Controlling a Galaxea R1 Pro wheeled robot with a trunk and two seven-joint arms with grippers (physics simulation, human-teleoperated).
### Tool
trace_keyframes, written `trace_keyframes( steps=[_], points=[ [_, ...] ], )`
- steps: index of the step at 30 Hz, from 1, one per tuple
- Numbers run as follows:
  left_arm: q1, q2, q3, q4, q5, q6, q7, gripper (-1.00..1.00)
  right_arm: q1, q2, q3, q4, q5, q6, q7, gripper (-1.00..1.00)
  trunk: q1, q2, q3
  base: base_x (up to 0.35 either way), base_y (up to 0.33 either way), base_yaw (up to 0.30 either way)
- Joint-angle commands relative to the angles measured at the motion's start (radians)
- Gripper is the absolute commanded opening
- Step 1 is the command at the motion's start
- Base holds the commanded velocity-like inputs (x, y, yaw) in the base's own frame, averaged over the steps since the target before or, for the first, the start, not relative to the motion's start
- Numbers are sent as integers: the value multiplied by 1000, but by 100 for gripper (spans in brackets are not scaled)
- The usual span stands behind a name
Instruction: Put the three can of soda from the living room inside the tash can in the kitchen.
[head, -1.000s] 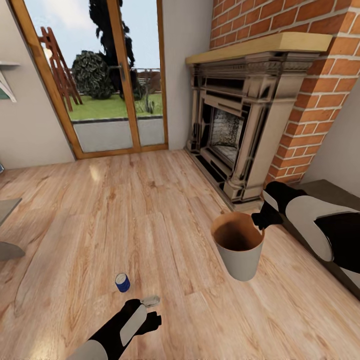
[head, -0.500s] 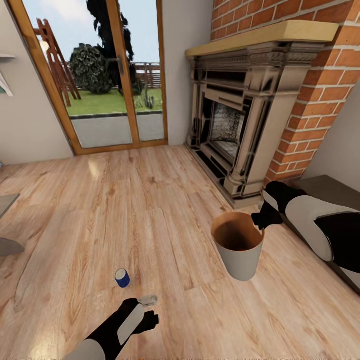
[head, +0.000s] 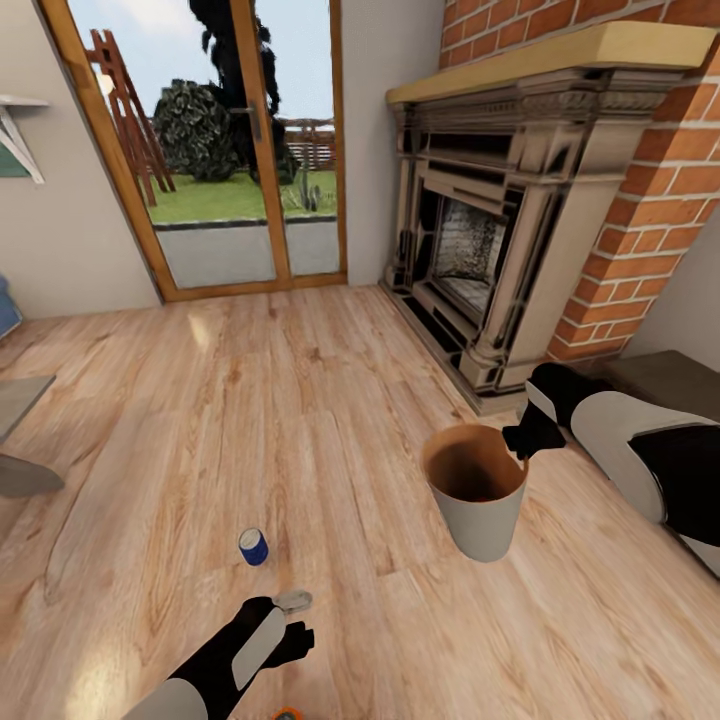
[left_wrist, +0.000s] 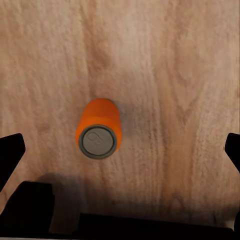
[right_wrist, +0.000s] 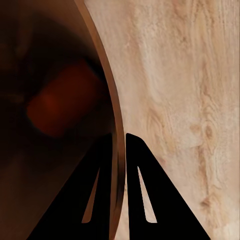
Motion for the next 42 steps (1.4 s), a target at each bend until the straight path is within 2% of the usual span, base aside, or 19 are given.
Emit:
trace_keyframes(
  steps=[1, 11, 14, 20, 33, 42],
  points=[
    [0, 0, 0, 0, 0, 0, 0, 100, -1, 0, -4, 0, -9, 1, 5, -100, 4, -7, -4, 0, 0, 152],
    [0, 0, 0, 1, 0, 1, -4, 100, -1, -2, -4, 0, -9, 1, 5, -100, 42, -77, -45, 0, 0, 48],
    [0, 0, 0, 1, 0, 1, -4, 100, -1, -2, -4, 0, -9, 1, 5, -100, 42, -77, -50, 0, 0, 4],
    [1, -2, -1, 6, -3, 1, 2, 100, -1, -3, -4, 0, -9, 1, 5, -100, 65, -119, -76, 0, 0, 1],
    [1, -8, 0, 9, -5, 1, -1, 100, -1, -2, -3, 0, -9, 1, 5, -100, 115, -210, -119, 0, 0, 0],
    [1, -8, 0, 8, -5, 3, -4, 100, -1, -1, 25, 0, -10, 1, 5, -100, 149, -273, -147, 0, 0, 0]
  ],
)
